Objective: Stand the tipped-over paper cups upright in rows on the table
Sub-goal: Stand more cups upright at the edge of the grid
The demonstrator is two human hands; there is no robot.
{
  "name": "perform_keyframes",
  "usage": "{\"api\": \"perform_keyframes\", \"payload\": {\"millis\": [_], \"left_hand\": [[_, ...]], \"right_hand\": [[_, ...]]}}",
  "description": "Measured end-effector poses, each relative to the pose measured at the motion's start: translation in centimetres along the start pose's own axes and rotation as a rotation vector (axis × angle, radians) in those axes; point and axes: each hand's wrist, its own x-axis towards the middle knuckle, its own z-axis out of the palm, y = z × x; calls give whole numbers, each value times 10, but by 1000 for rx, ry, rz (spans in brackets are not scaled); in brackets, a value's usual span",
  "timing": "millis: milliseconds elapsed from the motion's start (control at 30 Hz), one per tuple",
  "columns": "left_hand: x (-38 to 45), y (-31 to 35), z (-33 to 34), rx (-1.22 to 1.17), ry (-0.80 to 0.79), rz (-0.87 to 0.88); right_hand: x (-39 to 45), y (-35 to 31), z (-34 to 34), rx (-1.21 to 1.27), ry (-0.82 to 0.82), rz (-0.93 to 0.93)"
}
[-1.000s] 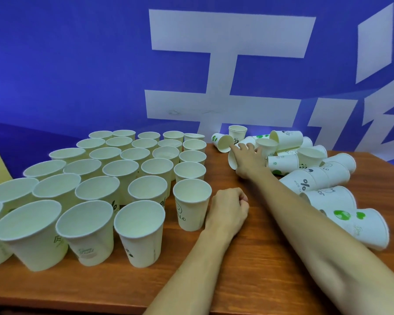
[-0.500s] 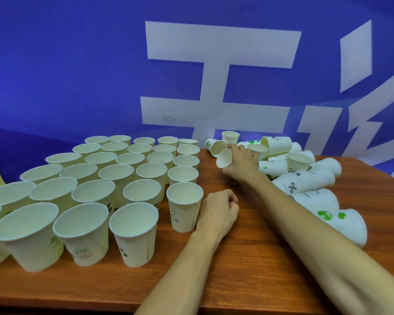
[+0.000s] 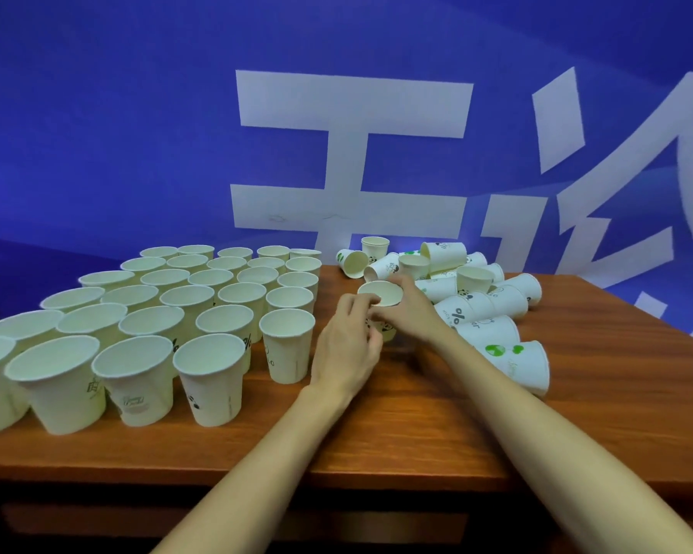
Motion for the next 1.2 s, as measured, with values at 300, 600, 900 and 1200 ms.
{"api": "perform_keyframes", "payload": {"millis": [300,600,900,1200], "left_hand": [[-6,10,-33,276,-203,27],[-19,22,-67,291,-244,92],[-41,20,-105,415,-256,87],[-47,10,-132,444,-303,-28]], "right_hand": [[-32,-3,-5,286,-273,111],[-51,15,-14,813,-786,264],[-67,7,20,222,-248,78],[-71,7,22,146,-207,57]]}}
